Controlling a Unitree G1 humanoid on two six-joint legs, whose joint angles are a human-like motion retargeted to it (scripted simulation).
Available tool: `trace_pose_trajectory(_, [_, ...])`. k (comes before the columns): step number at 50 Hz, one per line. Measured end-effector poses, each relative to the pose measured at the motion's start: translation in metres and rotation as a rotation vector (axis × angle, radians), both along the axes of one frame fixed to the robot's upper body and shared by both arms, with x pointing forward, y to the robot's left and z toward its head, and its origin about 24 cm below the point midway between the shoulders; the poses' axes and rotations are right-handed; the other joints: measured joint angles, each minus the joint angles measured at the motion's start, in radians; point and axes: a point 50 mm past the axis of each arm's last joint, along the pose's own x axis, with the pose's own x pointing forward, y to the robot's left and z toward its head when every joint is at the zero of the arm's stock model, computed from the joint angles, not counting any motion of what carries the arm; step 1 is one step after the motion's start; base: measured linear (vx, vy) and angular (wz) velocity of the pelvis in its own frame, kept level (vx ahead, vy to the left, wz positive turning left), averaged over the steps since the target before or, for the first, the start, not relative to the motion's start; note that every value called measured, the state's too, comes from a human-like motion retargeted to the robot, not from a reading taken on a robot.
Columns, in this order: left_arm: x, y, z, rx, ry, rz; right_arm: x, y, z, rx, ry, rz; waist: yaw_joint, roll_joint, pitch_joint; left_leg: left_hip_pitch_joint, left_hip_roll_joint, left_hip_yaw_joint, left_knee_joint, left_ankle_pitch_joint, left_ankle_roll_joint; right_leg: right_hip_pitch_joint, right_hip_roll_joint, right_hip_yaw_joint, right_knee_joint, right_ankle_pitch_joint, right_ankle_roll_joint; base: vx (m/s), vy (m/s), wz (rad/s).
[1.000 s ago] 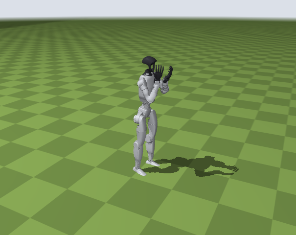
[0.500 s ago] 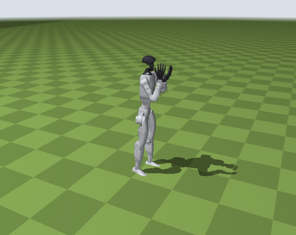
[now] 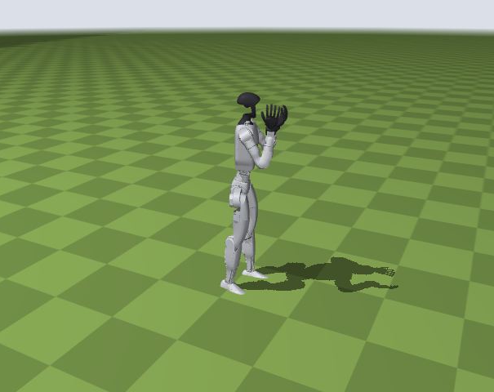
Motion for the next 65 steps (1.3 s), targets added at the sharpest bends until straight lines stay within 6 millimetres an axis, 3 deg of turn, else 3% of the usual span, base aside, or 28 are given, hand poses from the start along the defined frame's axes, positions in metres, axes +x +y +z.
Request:
trace_pose_trajectory(33, [-0.009, 0.015, 0.011, 0.001, -0.005, 0.245, -0.012, -0.005, 0.000, 0.121, -0.045, 0.146, 0.025, -0.029, 0.079, -0.031, -0.030, -0.071, -0.001, 0.048, -0.039, 0.016, 0.001, -0.060, -0.033, 0.043, -0.029, -0.01, 0.00, 0.08])
trace_pose_trajectory(50, [-0.006, 0.035, 0.012, 0.016, 0.008, 0.416, -0.016, 0.015, 0.004, 0.058, -0.016, 0.447, 0.031, -0.032, 0.187, -0.052, -0.045, -0.092, -0.001, 0.081, -0.050, 0.001, -0.005, -0.080, -0.024, 0.058, -0.054, 0.00, 0.00, 0.00])
trace_pose_trajectory(65, [-0.006, 0.036, 0.013, 0.038, 0.001, 0.468, -0.017, 0.020, 0.006, 0.029, 0.002, 0.522, 0.022, -0.027, 0.231, -0.060, -0.061, -0.099, -0.002, 0.097, -0.050, -0.001, -0.012, -0.094, -0.024, 0.064, -0.061, 0.00, 0.00, 0.00])
